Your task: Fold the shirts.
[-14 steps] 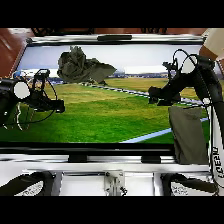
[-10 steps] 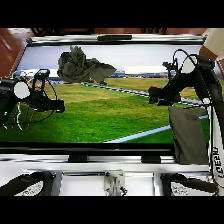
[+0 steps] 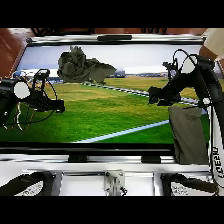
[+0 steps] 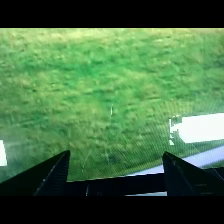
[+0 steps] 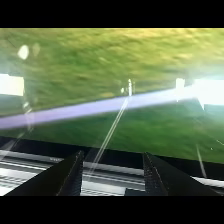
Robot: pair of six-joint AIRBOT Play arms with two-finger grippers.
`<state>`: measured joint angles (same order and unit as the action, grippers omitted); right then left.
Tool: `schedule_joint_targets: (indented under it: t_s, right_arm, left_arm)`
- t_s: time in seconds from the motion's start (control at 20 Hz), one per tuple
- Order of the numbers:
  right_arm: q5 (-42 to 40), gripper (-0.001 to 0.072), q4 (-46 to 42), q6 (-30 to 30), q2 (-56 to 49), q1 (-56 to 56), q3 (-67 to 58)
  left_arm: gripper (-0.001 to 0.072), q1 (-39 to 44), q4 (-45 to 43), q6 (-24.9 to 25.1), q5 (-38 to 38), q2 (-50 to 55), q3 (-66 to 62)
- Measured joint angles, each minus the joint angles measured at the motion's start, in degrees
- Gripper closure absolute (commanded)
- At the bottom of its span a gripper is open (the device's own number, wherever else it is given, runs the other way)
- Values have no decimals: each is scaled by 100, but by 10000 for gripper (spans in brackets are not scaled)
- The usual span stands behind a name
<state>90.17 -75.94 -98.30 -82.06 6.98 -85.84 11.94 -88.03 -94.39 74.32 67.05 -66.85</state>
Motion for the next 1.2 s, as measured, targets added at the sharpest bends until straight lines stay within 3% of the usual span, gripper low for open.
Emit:
schedule_joint_targets:
  t_s: [0.3, 0.6, 0.7, 0.8, 1.05, 1.2]
  right_arm:
    - [-4, 216, 2, -2, 0, 0, 0]
    - [-610, 216, 59, 2, 0, 0, 0]
    - [-839, 217, 66, 87, 0, 0, 0]
    - [-1110, 217, 44, 199, 0, 0, 0]
    - [-1633, 217, -46, 299, 0, 0, 0]
    - [-1700, 217, -22, 295, -2, 0, 0]
  left_arm:
    - [-5, 0, 133, -2, -256, 11, 2]
    - [-2, 0, 905, -7, -1408, 66, 2]
    - [73, 0, 1106, 33, -1950, 81, -2]
    - [71, -28, 1150, 92, -2428, 181, -61]
    - [64, -415, 1080, 44, -2970, 1482, -1231]
    - [62, -678, 1054, 20, -2570, 2887, -2691]
